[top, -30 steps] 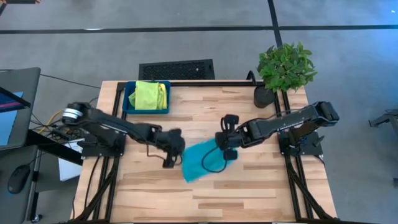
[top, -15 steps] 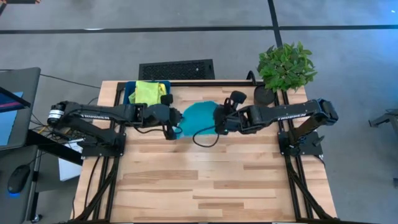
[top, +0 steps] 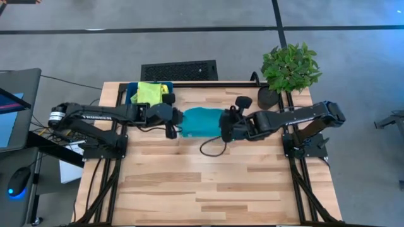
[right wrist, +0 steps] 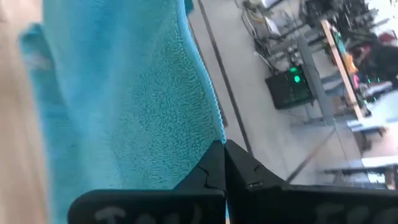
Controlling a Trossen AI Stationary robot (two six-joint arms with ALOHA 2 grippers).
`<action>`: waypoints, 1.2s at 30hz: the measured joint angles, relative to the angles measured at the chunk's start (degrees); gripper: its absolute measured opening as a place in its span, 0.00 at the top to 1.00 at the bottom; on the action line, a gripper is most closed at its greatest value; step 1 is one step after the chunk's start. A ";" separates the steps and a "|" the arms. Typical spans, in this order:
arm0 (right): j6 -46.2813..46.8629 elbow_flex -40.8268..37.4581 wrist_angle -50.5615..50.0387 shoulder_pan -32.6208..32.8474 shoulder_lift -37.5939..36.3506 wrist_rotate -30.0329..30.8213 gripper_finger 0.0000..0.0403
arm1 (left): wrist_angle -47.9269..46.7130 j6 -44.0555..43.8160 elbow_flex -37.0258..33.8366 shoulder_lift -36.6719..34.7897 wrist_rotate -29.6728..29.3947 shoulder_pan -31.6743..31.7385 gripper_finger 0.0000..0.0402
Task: Fold microfiber towels
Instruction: Fold the blue towel
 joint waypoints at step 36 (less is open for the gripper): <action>14.23 -7.89 -1.99 3.71 -0.70 -23.59 0.97 | -14.88 -20.61 -1.40 2.69 15.36 -6.53 1.00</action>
